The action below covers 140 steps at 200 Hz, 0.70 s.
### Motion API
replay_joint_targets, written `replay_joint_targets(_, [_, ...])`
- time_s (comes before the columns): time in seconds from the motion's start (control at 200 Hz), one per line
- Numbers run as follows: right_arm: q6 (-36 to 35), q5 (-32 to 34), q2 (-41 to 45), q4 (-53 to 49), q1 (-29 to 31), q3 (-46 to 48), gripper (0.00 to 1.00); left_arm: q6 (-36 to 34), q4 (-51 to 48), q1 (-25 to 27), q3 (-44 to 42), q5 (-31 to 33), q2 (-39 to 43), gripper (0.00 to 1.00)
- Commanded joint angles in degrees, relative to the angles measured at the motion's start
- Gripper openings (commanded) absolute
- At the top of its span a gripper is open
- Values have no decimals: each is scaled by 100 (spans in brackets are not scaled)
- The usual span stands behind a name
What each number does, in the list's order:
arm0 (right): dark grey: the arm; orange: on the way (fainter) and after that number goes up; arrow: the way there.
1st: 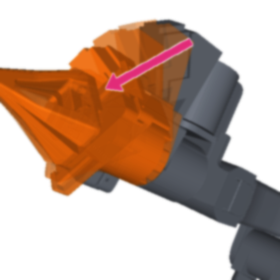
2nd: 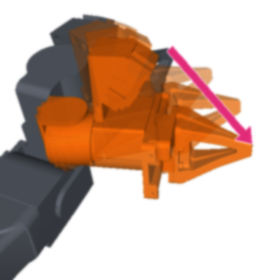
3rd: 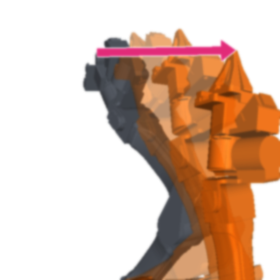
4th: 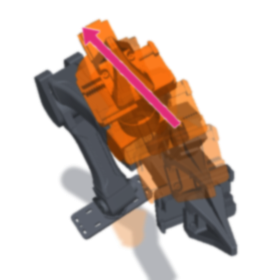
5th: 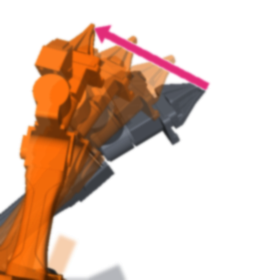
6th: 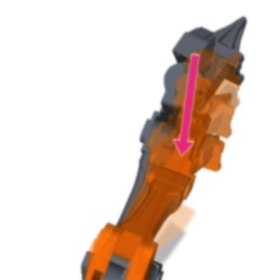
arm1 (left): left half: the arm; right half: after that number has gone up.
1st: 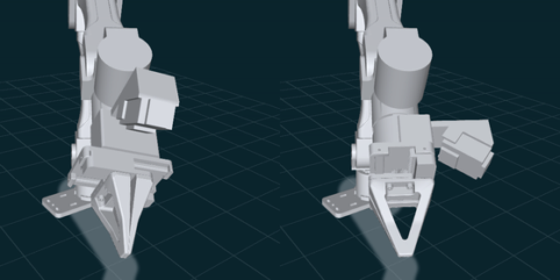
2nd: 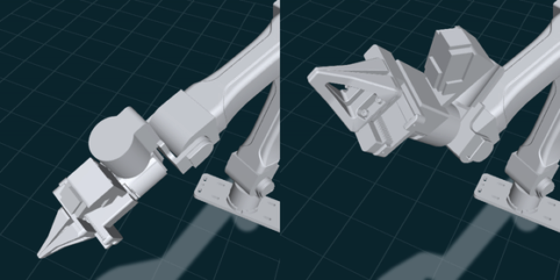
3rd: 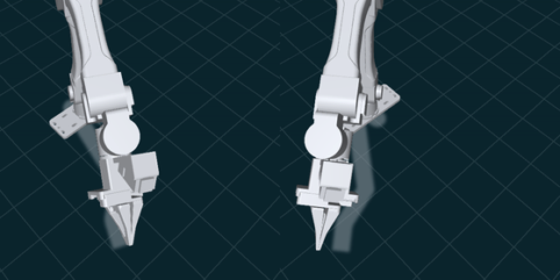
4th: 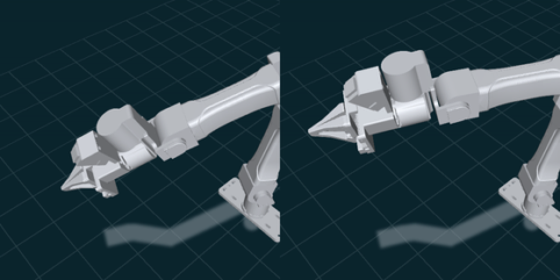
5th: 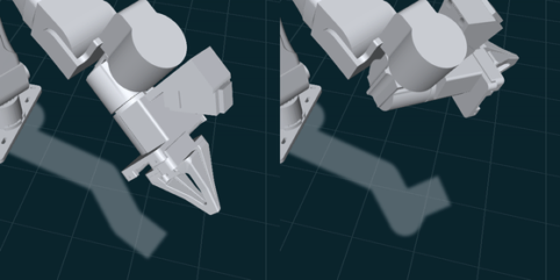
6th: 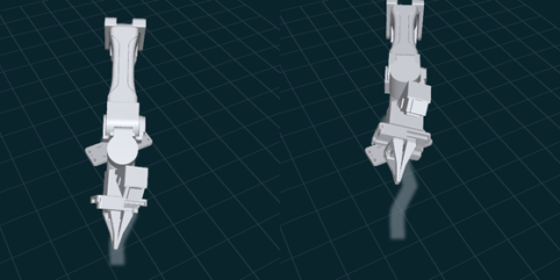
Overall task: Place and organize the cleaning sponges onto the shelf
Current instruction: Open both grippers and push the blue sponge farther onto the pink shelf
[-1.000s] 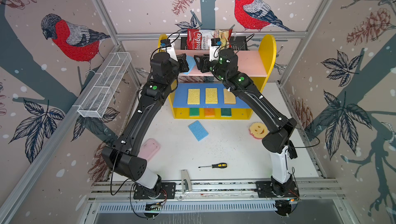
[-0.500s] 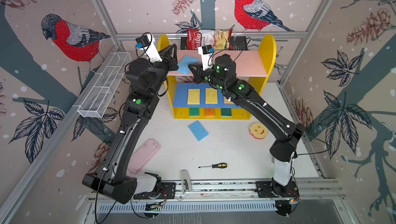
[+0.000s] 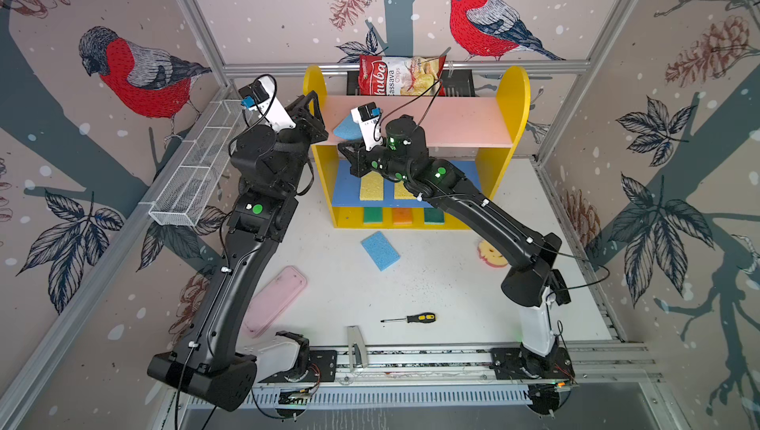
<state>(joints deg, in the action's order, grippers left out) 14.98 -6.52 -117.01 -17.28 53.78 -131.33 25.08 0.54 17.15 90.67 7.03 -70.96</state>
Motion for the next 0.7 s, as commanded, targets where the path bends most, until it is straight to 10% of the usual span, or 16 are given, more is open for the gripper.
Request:
replay_joint_targets(0.0, [157,192,-52,89,-111,-43,0,58,123,-19,-6,-191,-65,29])
replay_joint_targets(0.695, [470,-124,-40,137,-558,94,0,221,181,-53,-181,-386,-199,29])
